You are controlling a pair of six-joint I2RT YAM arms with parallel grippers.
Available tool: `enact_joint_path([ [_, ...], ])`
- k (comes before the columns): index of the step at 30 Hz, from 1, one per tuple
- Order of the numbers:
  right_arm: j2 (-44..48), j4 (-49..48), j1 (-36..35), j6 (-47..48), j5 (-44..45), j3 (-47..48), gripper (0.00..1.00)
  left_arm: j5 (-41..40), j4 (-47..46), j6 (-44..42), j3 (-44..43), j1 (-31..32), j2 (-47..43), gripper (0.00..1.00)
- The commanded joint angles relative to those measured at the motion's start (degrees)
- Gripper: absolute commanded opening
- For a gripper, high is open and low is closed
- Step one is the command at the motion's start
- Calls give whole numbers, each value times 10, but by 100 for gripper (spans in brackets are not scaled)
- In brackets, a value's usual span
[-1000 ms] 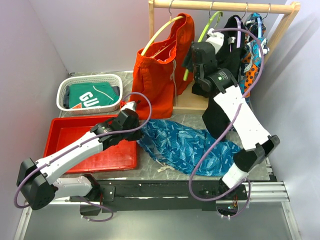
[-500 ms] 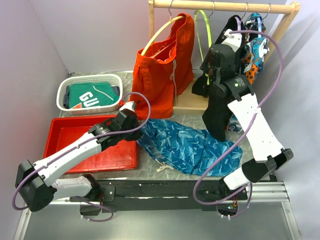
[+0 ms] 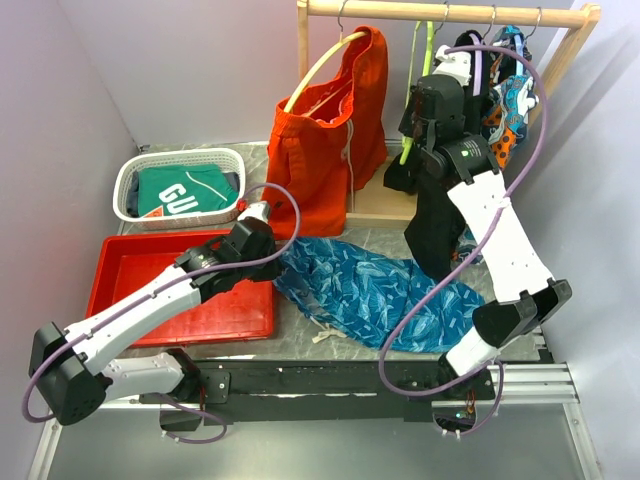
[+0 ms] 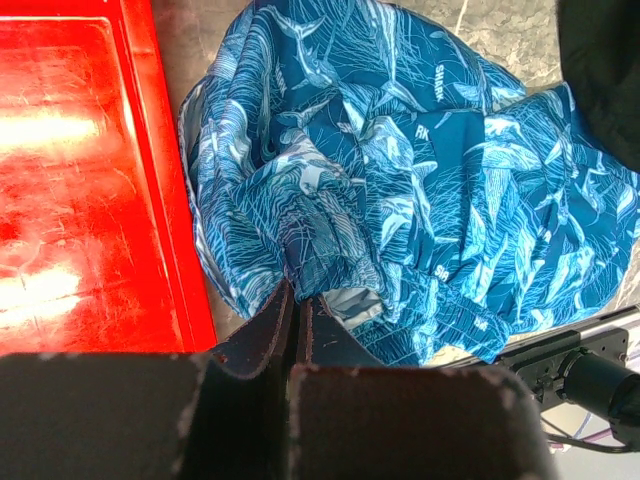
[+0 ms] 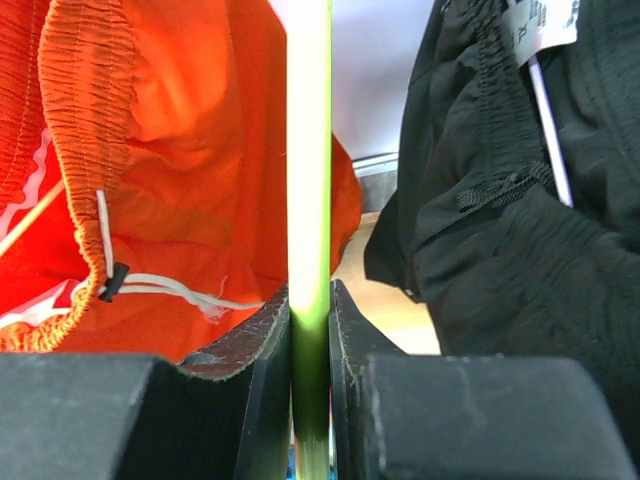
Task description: Place the shorts on the hanger
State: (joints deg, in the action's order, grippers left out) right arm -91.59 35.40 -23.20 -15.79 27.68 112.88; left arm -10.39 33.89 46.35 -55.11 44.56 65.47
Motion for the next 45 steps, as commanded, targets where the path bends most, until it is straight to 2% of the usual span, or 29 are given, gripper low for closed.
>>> enact_joint_path([
  [1,16,-32,3,40,5,21,0,-9,-7,1,-26,-2,-16,1],
  [11,108,-129,3,81,-40,-58,0,-15,-8,-1,-27,-2,-18,1],
  [16,127,-124,3,78,-48,-70,0,-14,-11,1,-20,-3,-20,1],
  [27,210,-120,2,46,-89,-162,0,-24,-10,2,-20,-2,-22,1],
  [33,296,-66,3,0,-119,-221,0,-50,-5,16,-29,-3,-3,1],
  [37,393,11,2,-46,-148,-282,0,-68,-1,33,-54,-5,41,1],
  [44,530,134,1,-96,-310,-400,0,-75,7,44,-132,-11,150,1],
  [45,543,143,2,-90,-367,-412,0,-78,10,45,-140,-11,160,1],
])
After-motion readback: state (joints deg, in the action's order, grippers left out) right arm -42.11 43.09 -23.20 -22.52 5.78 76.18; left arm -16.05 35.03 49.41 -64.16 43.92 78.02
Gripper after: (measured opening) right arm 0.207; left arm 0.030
